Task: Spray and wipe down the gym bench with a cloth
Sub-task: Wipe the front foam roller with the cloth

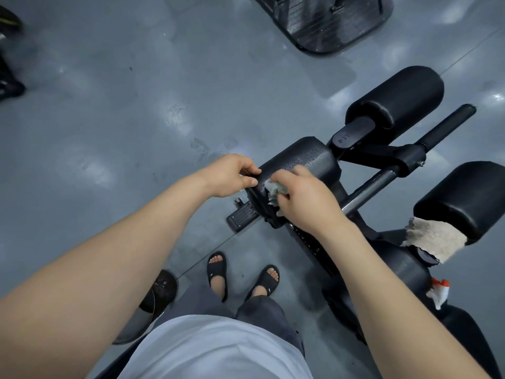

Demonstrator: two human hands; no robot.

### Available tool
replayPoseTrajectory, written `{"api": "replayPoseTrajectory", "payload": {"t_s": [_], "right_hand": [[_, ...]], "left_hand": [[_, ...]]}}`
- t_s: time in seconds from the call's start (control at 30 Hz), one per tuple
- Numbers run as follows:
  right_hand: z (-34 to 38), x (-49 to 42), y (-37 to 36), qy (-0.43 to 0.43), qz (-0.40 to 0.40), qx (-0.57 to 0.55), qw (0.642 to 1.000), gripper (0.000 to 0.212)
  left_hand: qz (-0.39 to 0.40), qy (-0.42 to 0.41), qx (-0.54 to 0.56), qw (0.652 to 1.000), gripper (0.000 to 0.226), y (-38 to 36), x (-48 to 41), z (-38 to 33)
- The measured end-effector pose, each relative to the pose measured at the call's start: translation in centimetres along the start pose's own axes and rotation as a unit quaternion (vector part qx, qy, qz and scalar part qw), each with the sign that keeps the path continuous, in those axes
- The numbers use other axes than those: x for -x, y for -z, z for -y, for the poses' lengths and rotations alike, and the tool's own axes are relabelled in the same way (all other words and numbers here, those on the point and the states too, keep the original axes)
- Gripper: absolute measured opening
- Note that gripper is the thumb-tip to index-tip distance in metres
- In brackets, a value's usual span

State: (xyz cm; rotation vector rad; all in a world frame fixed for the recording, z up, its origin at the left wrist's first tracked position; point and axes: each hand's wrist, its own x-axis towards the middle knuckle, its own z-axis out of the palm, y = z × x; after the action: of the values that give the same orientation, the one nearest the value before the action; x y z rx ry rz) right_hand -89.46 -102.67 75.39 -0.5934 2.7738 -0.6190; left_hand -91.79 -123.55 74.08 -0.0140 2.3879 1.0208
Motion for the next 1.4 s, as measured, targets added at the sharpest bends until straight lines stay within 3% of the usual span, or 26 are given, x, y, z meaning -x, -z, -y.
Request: {"api": "replayPoseTrajectory", "payload": {"t_s": [0.2,0.4,0.57,0.8,0.97,1.07,1.17,1.4], "right_hand": [[1.1,1.2,-0.8,0.041,0.000,0.005,0.999,0.029],[1.0,-0.5,-0.9,-0.039,-0.057,0.038,0.997,0.019],[1.6,0.3,-1.2,0.041,-0.008,0.052,0.998,0.027],[-0.6,-0.9,0.9,-0.079,-0.051,0.130,0.987,0.021],[1.0,0.6,0.1,0.011,-0.006,0.104,0.995,0.028],[-0.5,-0.1,1.1,-0.032,0.010,0.117,0.993,0.023],[-1.6,-1.1,1.9,-0.069,0.011,0.116,0.991,0.033],[-4.4,-3.5,3.1,-0.139,-0.036,0.092,0.985,0.030]], "left_hand": [[-0.001,0.005,-0.008,1.000,0.026,-0.2,-0.4,0.4],[-0.010,0.006,-0.010,1.000,0.034,-0.3,-0.2,0.3],[-0.016,0.004,0.004,1.000,0.047,-0.3,0.3,0.3],[-0.022,-0.005,0.012,1.000,0.029,-0.8,0.2,0.4],[-0.031,-0.012,0.003,0.999,0.019,-0.8,0.3,0.2],[-0.035,-0.015,0.005,0.999,0.019,-1.1,0.1,0.0],[-0.041,-0.014,0.005,0.999,0.019,-1.4,-0.2,0.0],[-0.051,-0.018,-0.009,0.999,0.019,-1.7,-0.2,0.0]]}}
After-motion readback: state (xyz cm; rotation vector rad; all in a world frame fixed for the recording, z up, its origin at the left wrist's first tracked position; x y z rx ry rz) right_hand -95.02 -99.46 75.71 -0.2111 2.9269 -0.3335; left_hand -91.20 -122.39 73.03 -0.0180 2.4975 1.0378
